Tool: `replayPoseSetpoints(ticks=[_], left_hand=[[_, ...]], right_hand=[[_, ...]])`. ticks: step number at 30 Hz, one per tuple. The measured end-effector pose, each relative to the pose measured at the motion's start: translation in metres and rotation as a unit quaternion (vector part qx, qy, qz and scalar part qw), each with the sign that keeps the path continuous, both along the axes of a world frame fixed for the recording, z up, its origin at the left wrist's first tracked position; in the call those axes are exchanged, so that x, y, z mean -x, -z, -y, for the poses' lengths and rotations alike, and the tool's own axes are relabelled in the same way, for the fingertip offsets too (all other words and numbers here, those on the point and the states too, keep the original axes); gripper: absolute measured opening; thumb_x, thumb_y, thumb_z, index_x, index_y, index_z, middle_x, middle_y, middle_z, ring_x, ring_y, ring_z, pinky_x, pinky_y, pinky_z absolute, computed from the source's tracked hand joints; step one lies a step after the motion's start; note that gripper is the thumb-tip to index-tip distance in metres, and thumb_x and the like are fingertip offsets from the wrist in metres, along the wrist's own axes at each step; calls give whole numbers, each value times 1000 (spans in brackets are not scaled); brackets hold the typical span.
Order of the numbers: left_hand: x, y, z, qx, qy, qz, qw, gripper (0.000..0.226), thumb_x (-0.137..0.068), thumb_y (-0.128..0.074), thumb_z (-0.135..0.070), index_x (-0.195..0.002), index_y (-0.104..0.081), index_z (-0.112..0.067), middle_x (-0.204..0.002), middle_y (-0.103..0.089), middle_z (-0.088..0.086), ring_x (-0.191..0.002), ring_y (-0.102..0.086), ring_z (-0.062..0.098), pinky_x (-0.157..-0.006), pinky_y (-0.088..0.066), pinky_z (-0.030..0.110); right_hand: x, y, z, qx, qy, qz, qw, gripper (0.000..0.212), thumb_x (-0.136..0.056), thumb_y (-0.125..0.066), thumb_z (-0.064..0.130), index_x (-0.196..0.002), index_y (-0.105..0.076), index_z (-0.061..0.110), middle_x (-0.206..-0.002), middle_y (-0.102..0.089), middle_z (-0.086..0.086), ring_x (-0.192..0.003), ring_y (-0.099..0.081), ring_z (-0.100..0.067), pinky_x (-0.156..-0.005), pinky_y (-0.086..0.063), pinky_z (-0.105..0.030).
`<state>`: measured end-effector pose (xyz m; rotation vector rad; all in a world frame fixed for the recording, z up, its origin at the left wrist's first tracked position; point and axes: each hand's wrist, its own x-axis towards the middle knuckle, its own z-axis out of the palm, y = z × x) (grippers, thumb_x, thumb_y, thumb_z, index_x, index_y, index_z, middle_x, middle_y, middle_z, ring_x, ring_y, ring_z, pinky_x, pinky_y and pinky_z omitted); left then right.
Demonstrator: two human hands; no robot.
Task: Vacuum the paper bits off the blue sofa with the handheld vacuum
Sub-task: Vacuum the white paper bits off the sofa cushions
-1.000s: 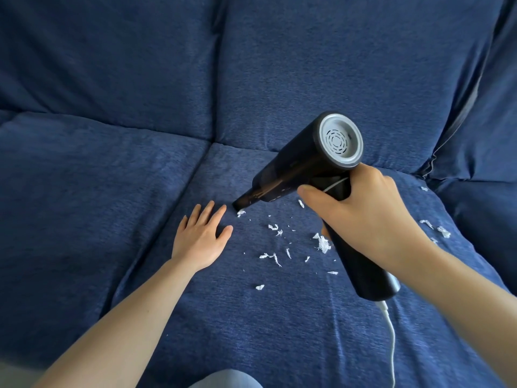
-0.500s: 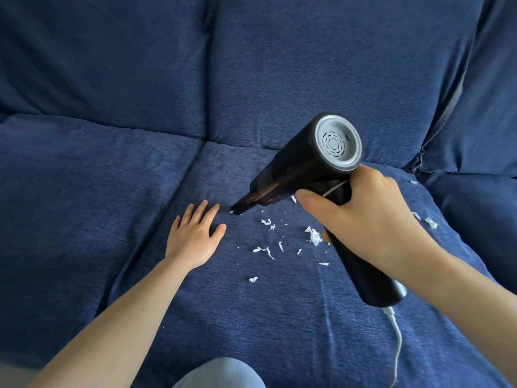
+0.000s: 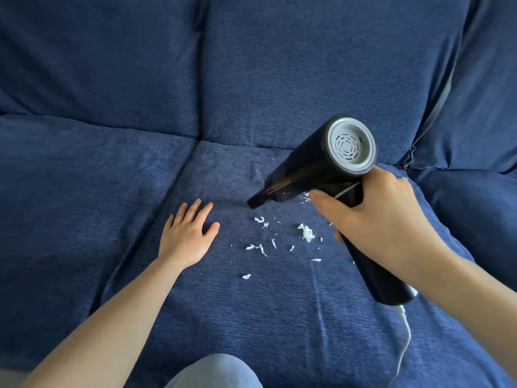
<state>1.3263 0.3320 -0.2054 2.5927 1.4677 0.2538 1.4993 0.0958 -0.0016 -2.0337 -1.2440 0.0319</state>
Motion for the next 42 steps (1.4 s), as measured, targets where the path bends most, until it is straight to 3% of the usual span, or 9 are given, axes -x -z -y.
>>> replayPoseSetpoints(ticks=[3, 7, 16, 23, 27, 31, 33, 39, 42], left_hand=[[-2, 0, 1, 2, -7, 1, 1000, 58, -97, -22, -57, -151, -12, -38, -161, -4, -9, -149, -2, 18, -120, -10, 43], [-3, -1, 5, 12, -18, -2, 1000, 58, -97, -21, -57, -151, -11, -38, -161, -3, -10, -149, -2, 19, -120, -9, 44], [1, -3, 16, 17, -27, 4, 999, 58, -98, -20, -54, -152, -11, -35, -161, -2, -8, -149, -1, 19, -120, -9, 44], [5, -6, 32, 19, -29, 0, 999, 59, -97, -21, -54, -152, -13, -34, -161, -3, -9, -149, -1, 21, -120, -8, 44], [7, -6, 39, 18, -30, 1, 999, 60, -97, -21, -55, -152, -14, -33, -161, -4, -9, -149, -1, 22, -120, -7, 45], [8, -7, 46, 15, -29, -10, 999, 60, -97, -20, -56, -152, -14, -33, -161, -3, -9, -149, -1, 23, -120, -6, 45], [8, -7, 48, 16, -29, -13, 999, 61, -97, -20, -56, -152, -14, -32, -161, -2, -10, -149, -1, 23, -120, -6, 45], [12, -6, 52, 18, -26, -20, 999, 59, -97, -20, -54, -152, -13, -34, -161, -2, -10, -149, 0, 23, -120, -5, 45], [13, -6, 51, 19, -24, -14, 999, 58, -98, -20, -54, -152, -13, -35, -161, -3, -10, -149, 0, 22, -120, -5, 45]], right_hand=[[-1, 2, 4, 2, 0, 21, 1000, 30, -79, -62, 49, -70, -44, 27, -57, -61, 8, -84, -65, -27, -66, -42, -29], [-3, -2, 8, -10, 4, 21, 1000, 30, -82, -66, 45, -71, -45, 27, -57, -60, 9, -79, -65, -21, -60, -38, -11], [2, -6, 27, 12, 2, 5, 1000, 29, -75, -60, 50, -70, -48, 25, -55, -62, 6, -73, -64, -14, -60, -37, -5], [3, -12, 47, 5, 7, 0, 1000, 27, -76, -62, 47, -71, -49, 24, -59, -64, 6, -79, -65, -22, -65, -45, -27], [8, -11, 54, 24, 12, 5, 1000, 28, -74, -60, 51, -73, -52, 24, -59, -64, 6, -77, -63, -14, -61, -38, -9], [15, -14, 59, 22, 0, -25, 999, 26, -80, -65, 41, -70, -53, 21, -51, -66, -1, -56, -66, -8, -55, -46, -11], [21, -15, 61, 28, -18, -40, 999, 28, -81, -65, 39, -66, -53, 19, -55, -69, 7, -44, -64, -4, -54, -46, -8], [36, -14, 63, 44, -47, -58, 996, 28, -84, -66, 37, -68, -55, 18, -50, -68, 1, -43, -62, -4, -53, -42, -9], [39, -14, 64, 45, -55, -47, 996, 26, -85, -68, 35, -68, -55, 20, -51, -68, 8, -41, -62, -3, -52, -42, -5]])
